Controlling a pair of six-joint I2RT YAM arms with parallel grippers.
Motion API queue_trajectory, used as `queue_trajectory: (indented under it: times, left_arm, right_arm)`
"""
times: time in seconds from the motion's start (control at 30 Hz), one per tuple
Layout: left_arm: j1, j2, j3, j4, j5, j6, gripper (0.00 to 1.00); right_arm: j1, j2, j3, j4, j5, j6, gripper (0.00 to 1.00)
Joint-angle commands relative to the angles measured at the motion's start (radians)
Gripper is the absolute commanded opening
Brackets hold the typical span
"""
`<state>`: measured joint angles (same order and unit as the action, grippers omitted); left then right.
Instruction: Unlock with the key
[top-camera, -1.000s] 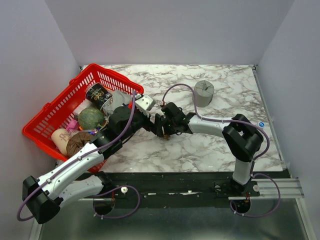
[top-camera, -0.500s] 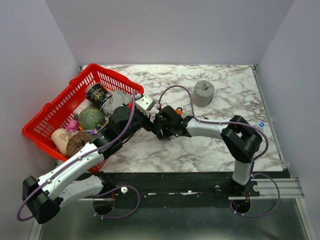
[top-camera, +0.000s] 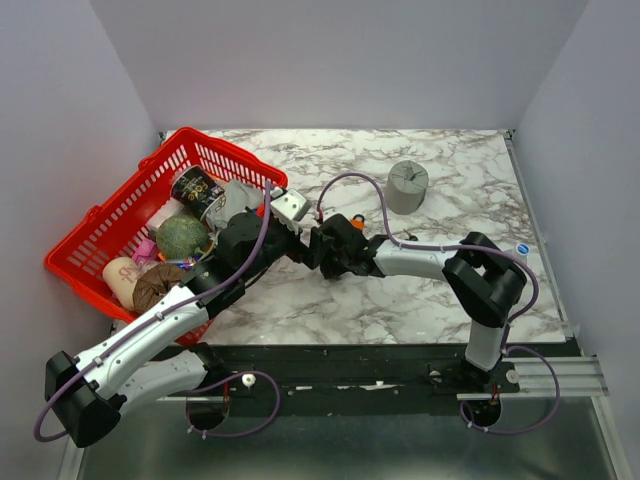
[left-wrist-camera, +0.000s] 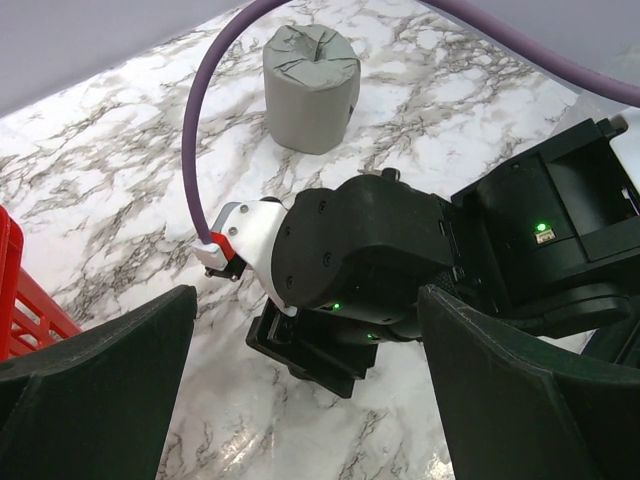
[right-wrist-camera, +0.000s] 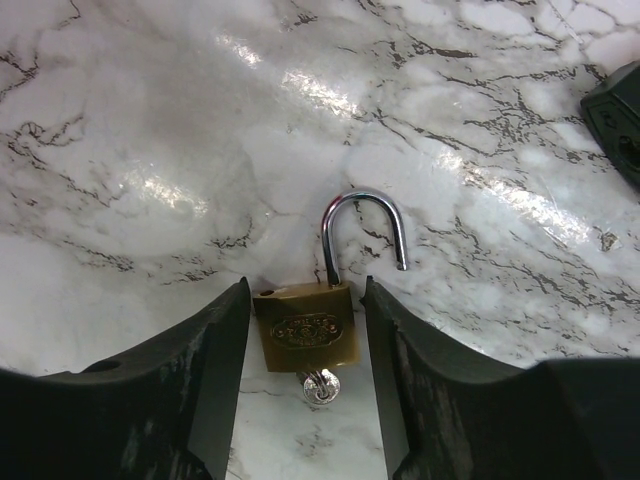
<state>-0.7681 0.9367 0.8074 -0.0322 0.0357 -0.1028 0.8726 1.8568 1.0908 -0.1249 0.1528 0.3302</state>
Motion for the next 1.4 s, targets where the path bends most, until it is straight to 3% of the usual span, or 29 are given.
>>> queue_trajectory:
  times: [0.0, 0.23, 0.37, 0.6, 1.07, 1.23, 1.33, 1.37]
  left_arm:
    - [-0.005, -0.021, -0.004, 0.028, -0.071, -0.023, 0.99]
    - [-0.005, -0.145, -0.063, 0.092, -0.175, -0.014, 0.99]
    - [-0.003, -0.177, -0.071, 0.098, -0.214, 0.006, 0.99]
    - [-0.003, -0.176, -0.068, 0.092, -0.221, 0.011, 0.99]
    - [-0.003, -0.174, -0.068, 0.092, -0.218, 0.005, 0.99]
    - [-0.003, -0.174, -0.066, 0.091, -0.218, 0.005, 0.99]
    - [-0.003, -0.17, -0.065, 0.089, -0.218, 0.005, 0.99]
    - [-0.003, -0.17, -0.065, 0.087, -0.218, 0.005, 0.99]
  right_arm:
    - [0.002, 0.062, -0.065, -0.078, 0.036, 0.007, 0.55]
    - [0.0, 0.096, -0.025, -0.093, 0.034, 0.069, 0.41]
    - [-0.001, 0.13, 0.053, -0.116, 0.028, 0.116, 0.28]
    - [-0.053, 0.215, 0.219, -0.151, 0.018, 0.168, 0.22]
    - [-0.159, 0.346, 0.501, -0.226, -0.01, 0.174, 0.22]
    - [-0.162, 0.364, 0.534, -0.249, -0.007, 0.173, 0.23]
    - [-0.164, 0.343, 0.529, -0.249, -0.027, 0.171, 0.38]
    - [-0.164, 0.323, 0.524, -0.248, -0.032, 0.171, 0.49]
